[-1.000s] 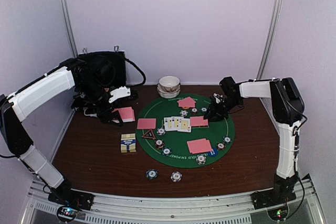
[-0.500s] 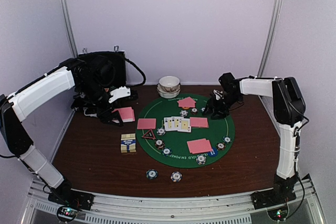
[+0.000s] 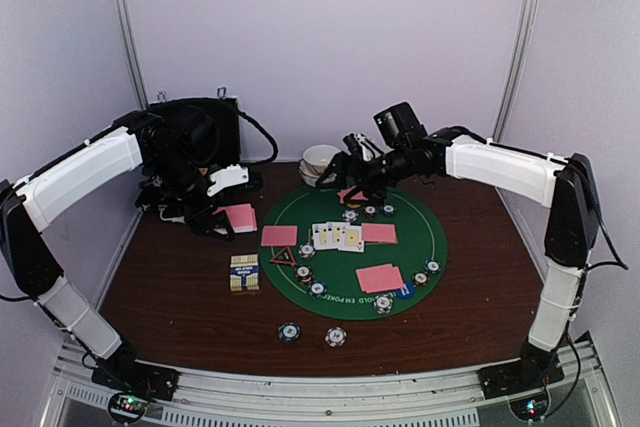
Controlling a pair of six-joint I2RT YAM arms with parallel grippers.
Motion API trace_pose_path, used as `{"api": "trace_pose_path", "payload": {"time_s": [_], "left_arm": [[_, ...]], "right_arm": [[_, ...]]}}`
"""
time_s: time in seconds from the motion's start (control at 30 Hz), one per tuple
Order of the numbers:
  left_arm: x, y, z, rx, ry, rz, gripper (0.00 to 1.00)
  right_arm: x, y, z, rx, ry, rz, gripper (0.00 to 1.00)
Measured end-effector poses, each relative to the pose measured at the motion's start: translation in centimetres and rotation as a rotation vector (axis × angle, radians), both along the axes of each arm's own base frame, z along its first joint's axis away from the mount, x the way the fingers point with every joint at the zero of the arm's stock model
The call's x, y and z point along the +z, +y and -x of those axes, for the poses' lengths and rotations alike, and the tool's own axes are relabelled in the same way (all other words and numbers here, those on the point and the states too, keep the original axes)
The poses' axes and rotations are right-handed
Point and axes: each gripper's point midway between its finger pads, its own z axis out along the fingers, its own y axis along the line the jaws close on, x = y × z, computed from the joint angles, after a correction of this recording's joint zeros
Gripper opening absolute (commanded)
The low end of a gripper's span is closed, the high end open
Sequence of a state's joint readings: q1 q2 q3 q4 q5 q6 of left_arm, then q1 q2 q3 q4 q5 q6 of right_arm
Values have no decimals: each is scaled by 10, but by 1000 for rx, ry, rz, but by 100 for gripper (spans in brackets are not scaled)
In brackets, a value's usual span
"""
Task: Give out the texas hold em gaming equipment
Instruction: Pick up the poker card from the face-down deck piles.
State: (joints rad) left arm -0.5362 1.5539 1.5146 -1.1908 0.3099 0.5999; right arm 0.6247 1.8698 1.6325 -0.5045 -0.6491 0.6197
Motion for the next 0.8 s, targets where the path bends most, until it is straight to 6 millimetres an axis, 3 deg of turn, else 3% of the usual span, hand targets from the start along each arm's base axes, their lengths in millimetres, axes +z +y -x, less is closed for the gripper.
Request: {"api": "trace_pose_path", "payload": {"time_s": [0.23, 0.43, 0.63, 0.8], "left_arm": [[0, 0, 0, 0, -1, 1, 0], [1, -1, 0, -1, -1, 4, 0], [1, -1, 0, -2, 1, 8, 0], [1, -2, 0, -3, 1, 10, 0]], "right_arm": [[30, 69, 41, 91, 60, -194, 99], [18, 114, 64, 150, 146, -267, 100], [1, 140, 83, 190, 226, -291, 99], [4, 155, 92, 221, 247, -325, 99]]}}
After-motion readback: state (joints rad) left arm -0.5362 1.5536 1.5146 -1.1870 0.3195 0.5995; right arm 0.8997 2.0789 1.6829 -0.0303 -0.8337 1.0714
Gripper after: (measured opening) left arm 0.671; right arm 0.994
